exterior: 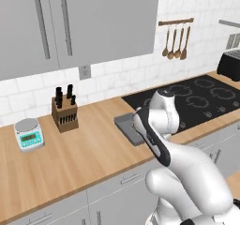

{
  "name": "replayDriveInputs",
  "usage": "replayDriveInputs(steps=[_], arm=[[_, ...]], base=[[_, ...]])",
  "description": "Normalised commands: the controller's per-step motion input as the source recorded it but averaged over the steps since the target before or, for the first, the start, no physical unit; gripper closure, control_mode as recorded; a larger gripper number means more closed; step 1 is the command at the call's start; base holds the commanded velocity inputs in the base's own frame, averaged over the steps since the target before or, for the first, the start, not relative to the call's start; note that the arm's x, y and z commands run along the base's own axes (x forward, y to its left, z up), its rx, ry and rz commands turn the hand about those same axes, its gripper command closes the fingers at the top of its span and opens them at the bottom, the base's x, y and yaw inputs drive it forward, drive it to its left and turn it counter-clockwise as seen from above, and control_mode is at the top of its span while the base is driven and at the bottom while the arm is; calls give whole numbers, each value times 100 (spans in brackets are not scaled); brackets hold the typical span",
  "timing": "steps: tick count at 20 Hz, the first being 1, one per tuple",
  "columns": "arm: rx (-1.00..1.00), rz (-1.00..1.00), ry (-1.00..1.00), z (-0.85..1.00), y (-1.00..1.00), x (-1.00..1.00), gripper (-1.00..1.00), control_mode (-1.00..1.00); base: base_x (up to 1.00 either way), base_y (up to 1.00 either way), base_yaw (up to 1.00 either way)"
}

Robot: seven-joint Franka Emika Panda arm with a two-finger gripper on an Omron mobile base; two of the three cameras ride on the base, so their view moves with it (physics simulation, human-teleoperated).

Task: Take the meat container that has the fish and place it on the second highest rack of the freezer. Then take the vegetable container that has the mushroom and lemon wedge and place it on the highest rack of the freezer.

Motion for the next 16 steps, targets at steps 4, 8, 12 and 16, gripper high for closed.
replayDriveInputs(steps=[4, 8, 12, 16], arm=[[-3, 0, -3, -17, 3, 12, -100, -100], [0, 0, -3, -19, 0, 2, -100, -100], [0, 0, -6, -19, 0, 0, -100, -100], [0, 0, -5, -16, 0, 0, -100, -100]], base=[[0, 0, 0], [0, 0, 0], [0, 0, 0], [0, 0, 0]])
